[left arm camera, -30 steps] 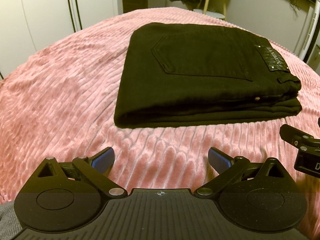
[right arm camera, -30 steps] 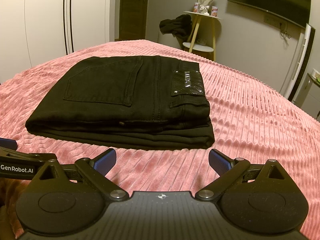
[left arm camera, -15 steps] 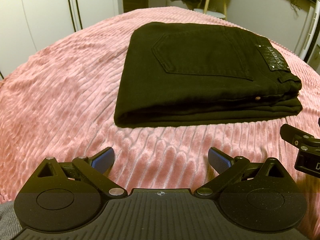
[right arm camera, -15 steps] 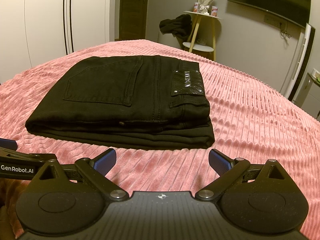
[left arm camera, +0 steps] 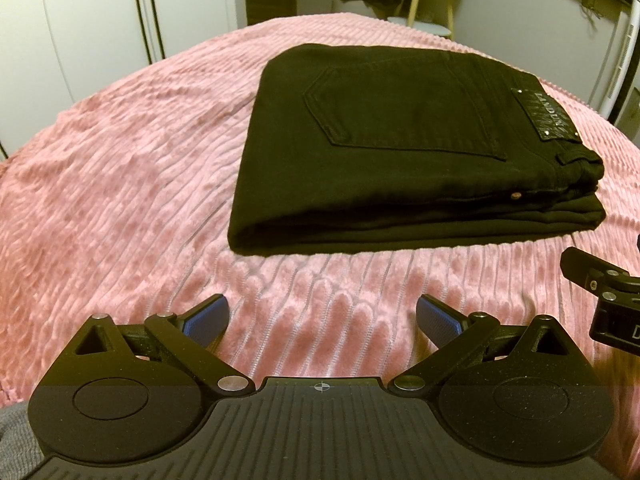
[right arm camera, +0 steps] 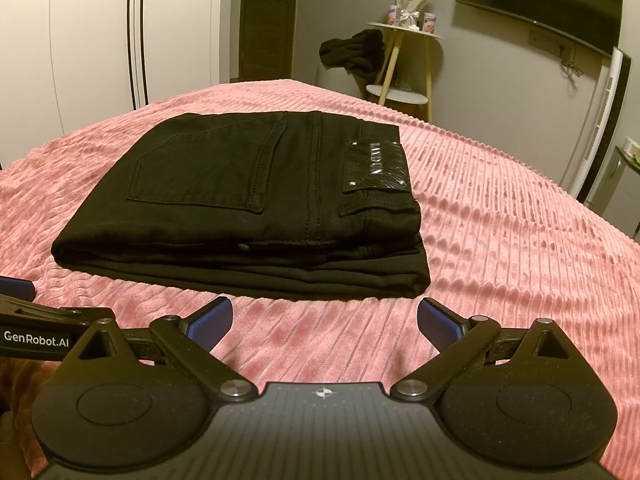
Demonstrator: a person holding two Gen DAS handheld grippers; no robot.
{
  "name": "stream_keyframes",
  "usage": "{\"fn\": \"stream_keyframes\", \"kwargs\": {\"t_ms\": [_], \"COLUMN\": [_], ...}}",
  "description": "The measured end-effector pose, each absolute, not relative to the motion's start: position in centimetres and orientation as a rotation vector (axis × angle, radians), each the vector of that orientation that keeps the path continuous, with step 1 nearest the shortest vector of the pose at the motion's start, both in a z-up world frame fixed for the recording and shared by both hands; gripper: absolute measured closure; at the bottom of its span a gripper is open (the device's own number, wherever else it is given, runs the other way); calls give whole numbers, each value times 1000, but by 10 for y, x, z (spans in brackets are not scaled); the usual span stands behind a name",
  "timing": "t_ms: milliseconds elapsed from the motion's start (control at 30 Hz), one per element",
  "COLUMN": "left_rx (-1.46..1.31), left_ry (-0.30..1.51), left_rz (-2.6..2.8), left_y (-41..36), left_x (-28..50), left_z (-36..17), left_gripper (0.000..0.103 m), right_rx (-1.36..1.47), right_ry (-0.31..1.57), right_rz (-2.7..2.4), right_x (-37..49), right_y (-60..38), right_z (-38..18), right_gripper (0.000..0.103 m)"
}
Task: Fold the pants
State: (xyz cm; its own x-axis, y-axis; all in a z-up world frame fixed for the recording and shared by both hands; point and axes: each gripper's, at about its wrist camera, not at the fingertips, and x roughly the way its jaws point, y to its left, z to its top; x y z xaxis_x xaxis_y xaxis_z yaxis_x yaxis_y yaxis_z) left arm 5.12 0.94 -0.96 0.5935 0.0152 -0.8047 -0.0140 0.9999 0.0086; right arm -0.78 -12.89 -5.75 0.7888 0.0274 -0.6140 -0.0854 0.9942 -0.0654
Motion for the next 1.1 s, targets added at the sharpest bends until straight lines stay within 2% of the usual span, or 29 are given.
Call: {"fn": "stream_keyframes", "kwargs": {"t_ms": [1100], "left_rx": [44], "left_ry": [908], "left_rz": [13], "left_y": [6], "left_x": [50], "left_z": [-7], "left_gripper": [0], "right_rx": [-96], "right_ry": [649], "right_rz": [66], "right_x": [-8], "right_y": [-130], "right_z": [-56], "right_gripper": [4]}}
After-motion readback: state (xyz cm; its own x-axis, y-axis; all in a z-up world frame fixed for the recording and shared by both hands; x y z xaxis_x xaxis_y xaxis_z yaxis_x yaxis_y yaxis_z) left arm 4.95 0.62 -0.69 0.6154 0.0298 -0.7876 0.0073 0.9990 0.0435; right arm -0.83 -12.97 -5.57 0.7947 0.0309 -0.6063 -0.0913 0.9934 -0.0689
